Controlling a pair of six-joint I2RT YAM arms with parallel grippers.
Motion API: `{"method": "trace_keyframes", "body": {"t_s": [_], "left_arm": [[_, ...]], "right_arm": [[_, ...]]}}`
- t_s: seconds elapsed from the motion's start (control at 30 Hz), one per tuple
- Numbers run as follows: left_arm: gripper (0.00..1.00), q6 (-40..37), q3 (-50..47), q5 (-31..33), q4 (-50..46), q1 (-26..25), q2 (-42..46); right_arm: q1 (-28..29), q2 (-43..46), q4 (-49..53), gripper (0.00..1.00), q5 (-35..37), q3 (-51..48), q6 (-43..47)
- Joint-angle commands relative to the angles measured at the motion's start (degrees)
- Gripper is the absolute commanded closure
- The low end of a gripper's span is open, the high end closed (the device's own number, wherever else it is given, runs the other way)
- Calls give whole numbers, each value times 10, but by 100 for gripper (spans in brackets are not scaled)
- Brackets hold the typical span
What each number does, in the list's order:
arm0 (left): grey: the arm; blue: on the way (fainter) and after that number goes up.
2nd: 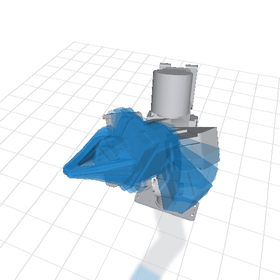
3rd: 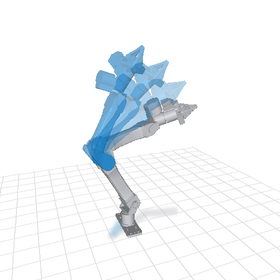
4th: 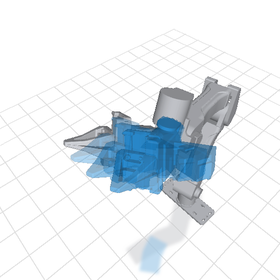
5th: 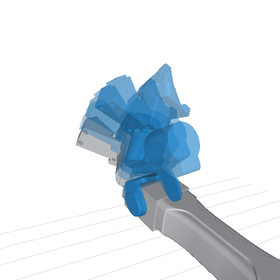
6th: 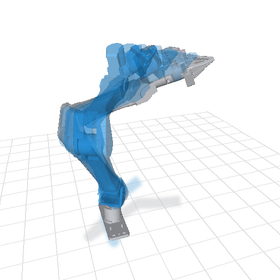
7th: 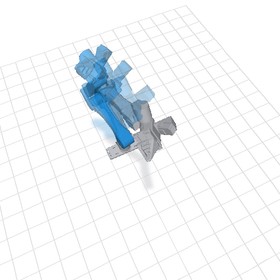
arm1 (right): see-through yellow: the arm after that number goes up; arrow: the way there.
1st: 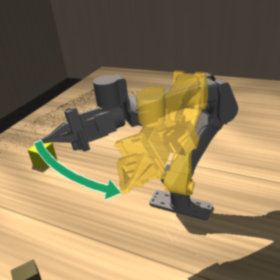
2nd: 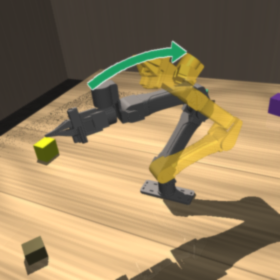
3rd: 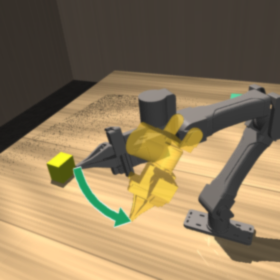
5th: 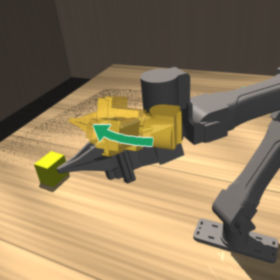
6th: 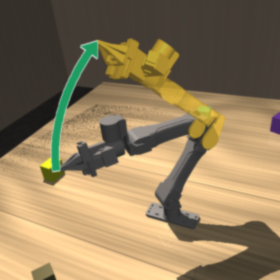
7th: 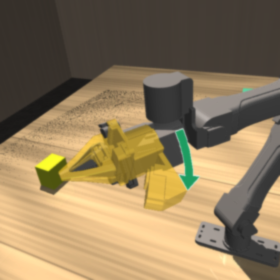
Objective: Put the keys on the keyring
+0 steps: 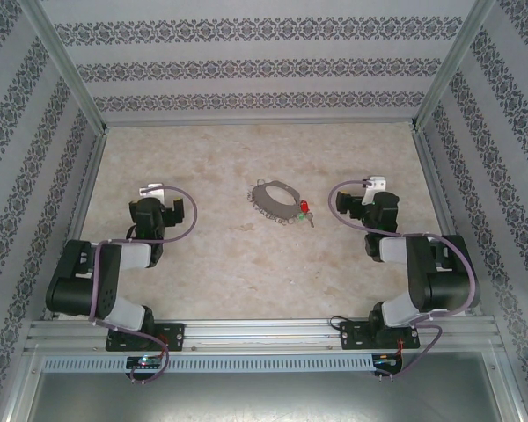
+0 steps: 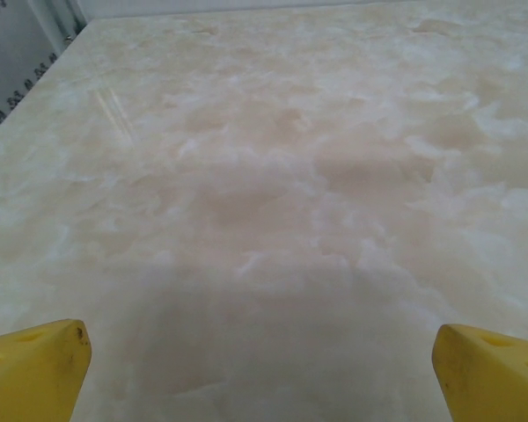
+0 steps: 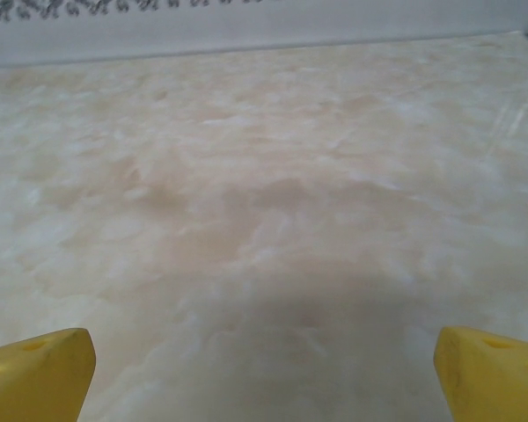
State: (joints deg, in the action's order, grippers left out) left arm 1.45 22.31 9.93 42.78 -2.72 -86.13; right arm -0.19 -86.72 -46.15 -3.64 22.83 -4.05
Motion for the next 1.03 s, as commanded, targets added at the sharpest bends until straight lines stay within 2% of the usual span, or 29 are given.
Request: {"method": "trace_keyframes", "body": {"t_s": [0.0,0.43,0.63,1.0], "left_arm": [[0,-4,1,-74,100,28,-45],[0,-5,-5,-80,113,29,-47],[0,-19,2,-116,101,29,-47],[0,-16,4,-119,97,31,-47]], "right_arm": [[-2,-2,-51,2,24,-5,18],[2,1,-43,2,29,-4,22],[2,1,-44,2,29,-4,22],[2,2,-46,2,28,-6,22]]}}
